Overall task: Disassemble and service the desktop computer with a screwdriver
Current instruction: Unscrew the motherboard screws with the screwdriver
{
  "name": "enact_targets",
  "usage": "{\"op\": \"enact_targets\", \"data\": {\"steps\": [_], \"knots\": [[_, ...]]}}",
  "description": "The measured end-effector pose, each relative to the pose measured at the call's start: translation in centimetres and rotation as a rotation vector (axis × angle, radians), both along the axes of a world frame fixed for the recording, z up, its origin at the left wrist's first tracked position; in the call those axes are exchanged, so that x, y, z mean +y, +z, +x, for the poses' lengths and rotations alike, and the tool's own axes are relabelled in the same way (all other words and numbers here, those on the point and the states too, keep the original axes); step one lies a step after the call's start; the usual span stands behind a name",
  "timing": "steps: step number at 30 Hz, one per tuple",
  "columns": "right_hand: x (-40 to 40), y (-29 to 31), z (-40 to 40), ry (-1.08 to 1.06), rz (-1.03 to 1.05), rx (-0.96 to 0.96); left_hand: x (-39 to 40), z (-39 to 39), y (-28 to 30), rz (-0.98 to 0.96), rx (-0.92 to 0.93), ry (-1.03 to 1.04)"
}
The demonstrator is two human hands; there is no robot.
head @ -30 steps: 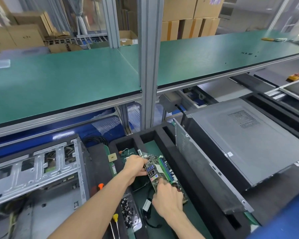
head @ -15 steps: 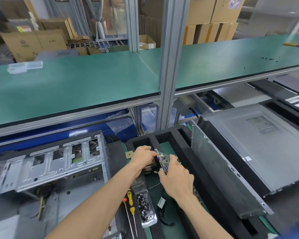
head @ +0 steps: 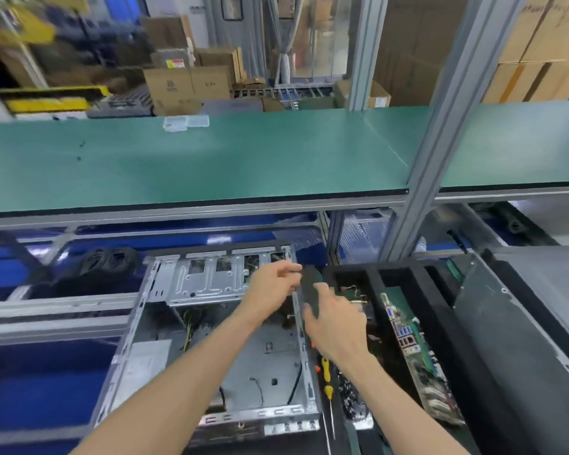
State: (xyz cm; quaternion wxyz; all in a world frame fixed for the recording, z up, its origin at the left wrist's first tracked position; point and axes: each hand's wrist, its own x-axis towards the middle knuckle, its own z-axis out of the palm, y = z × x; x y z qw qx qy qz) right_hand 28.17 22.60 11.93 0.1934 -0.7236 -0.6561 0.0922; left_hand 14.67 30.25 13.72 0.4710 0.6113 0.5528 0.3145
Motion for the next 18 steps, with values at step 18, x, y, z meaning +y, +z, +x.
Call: {"op": "enact_targets", "data": {"steps": [18], "knots": [[-5.4,-3.9,-6.7,0.245,-0.090,-0.228,-8.6,-11.1,-5.9,0.253,0.612,-0.147]]}}
